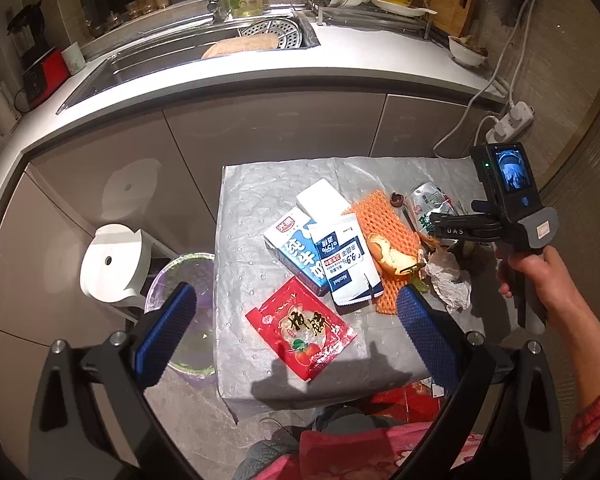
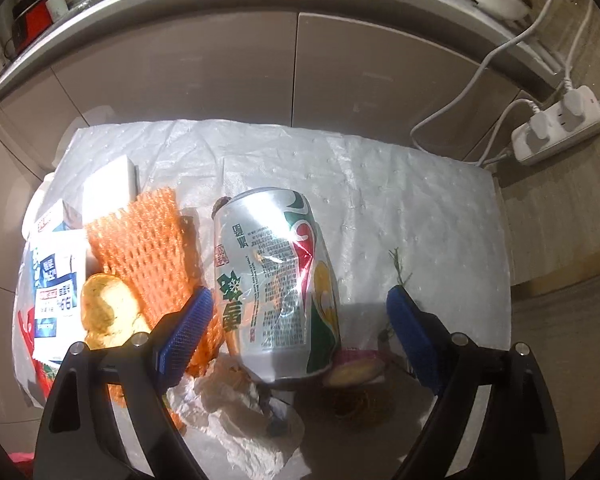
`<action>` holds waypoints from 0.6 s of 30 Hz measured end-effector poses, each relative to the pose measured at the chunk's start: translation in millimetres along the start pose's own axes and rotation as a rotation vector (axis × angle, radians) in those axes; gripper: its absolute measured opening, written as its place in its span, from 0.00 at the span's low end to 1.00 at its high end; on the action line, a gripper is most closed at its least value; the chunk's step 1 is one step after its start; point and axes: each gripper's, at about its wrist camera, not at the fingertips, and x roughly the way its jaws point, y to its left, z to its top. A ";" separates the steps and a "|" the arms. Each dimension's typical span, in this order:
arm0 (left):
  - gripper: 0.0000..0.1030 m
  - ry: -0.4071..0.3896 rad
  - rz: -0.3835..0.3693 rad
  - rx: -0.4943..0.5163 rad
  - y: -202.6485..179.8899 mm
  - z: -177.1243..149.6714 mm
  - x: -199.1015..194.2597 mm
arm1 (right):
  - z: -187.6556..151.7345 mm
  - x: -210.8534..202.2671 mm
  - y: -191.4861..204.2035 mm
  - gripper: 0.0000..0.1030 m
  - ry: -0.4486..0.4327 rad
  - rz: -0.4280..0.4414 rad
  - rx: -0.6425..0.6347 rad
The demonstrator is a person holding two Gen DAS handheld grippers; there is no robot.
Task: Collect trash
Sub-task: 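Close the right tool on the soda can and lift it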
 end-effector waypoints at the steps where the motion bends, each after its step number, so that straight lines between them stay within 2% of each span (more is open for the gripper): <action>1: 0.93 0.007 0.003 -0.007 0.9 -0.1 1.8 | 2.7 6.4 0.3 0.85 0.015 0.009 -0.003; 7: 0.93 0.051 -0.011 -0.030 1.6 8.0 18.9 | 8.5 29.8 5.4 0.85 0.063 0.044 -0.018; 9: 0.93 0.064 -0.010 -0.025 -1.8 9.6 27.7 | 8.3 34.0 5.0 0.78 0.068 0.074 -0.020; 10: 0.93 0.073 -0.013 -0.023 -2.9 10.6 32.7 | 7.7 36.6 3.9 0.66 0.078 0.098 -0.016; 12: 0.93 0.094 -0.029 -0.020 -5.0 12.1 44.1 | 6.2 34.6 0.3 0.64 0.057 0.116 -0.005; 14: 0.93 0.114 -0.035 -0.015 -8.2 13.0 56.9 | 3.7 29.8 -8.2 0.57 0.036 0.146 0.007; 18: 0.93 0.155 -0.067 -0.007 -12.2 14.4 82.3 | 1.3 15.7 -20.9 0.57 -0.002 0.183 0.031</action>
